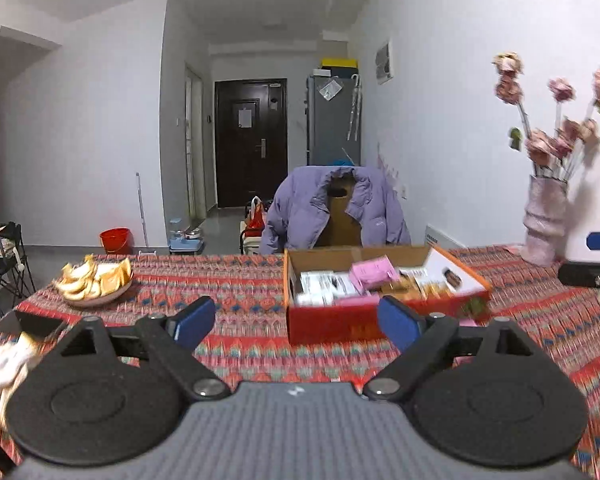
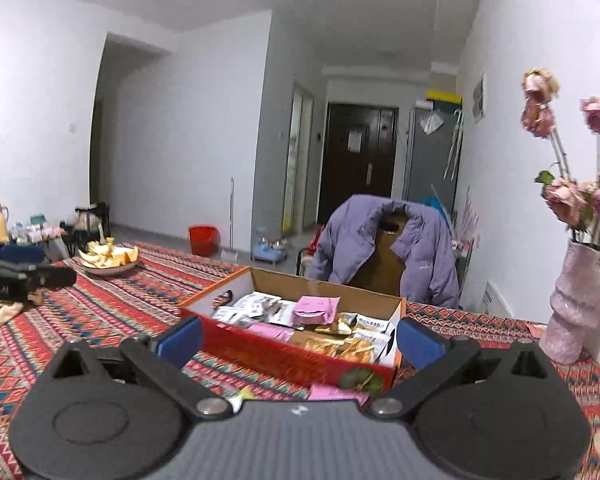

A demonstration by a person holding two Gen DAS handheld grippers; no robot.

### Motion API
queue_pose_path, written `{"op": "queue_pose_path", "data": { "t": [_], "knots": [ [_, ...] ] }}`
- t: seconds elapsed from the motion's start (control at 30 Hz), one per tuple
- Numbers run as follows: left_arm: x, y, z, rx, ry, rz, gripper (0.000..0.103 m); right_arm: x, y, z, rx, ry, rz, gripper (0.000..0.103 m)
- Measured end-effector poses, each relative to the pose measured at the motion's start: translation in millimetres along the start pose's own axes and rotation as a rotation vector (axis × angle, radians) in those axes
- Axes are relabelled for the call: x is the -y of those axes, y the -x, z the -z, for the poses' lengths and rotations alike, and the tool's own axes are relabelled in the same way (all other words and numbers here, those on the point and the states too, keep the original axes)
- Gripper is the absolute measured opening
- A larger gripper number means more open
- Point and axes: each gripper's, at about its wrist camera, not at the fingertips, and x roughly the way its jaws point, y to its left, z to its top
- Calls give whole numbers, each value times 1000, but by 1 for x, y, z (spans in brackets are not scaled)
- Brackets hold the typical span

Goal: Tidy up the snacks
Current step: 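Move both open tools back to the snack pile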

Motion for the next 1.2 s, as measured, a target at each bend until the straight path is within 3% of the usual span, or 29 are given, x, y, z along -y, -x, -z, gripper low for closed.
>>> {"op": "queue_pose_path", "data": {
  "t": [0.13,0.23,0.4,0.73,0.97,1.2],
  "knots": [
    [5,35,40,-28,-9,12,98,-19,35,40,-23,-26,32,103],
    [8,51,63,-75,-23,-5,98,-35,52,70,-96,-20,86,103],
    [11,51,79,-133,-29,13,99,-53,64,102,-189,-18,34,103],
    [16,20,78,-185,-38,24,99,-37,51,102,-186,-76,100,103],
    [31,-20,74,-237,-62,76,99,-22,20,103,-221,-130,80,100],
    [54,-58,59,-248,-118,153,98,-24,-32,105,-297,-129,-34,79]
  ]
}}
